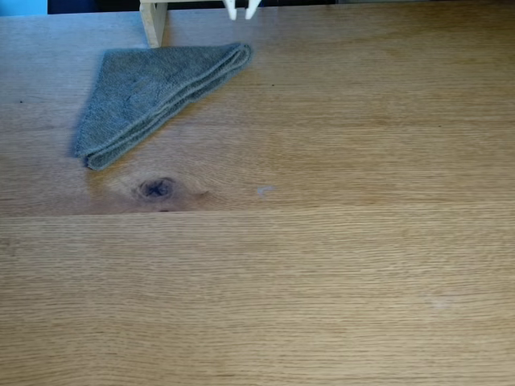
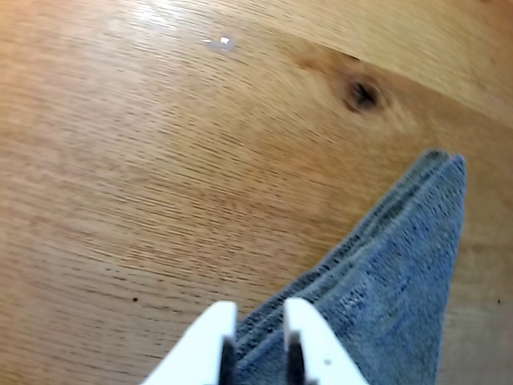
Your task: Clean the area in front of the robot
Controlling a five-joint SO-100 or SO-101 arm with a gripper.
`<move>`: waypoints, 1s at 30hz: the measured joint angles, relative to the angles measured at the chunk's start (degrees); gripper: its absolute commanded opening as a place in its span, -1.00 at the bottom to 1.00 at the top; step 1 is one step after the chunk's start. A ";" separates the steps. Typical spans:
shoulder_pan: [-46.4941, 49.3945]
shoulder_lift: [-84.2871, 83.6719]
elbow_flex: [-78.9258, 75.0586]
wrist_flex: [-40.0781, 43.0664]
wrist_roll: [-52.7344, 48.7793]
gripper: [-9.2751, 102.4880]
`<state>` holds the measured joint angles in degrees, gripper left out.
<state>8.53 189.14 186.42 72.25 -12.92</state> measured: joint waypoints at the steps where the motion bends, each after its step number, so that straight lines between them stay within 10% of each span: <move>1: 1.41 0.00 0.00 0.00 -0.53 -0.48; 13: 4.04 -0.09 0.00 -0.88 2.11 -0.07; 30: -3.43 -39.20 -22.68 -15.29 -0.09 -0.04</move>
<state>5.10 149.94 163.74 56.95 -13.01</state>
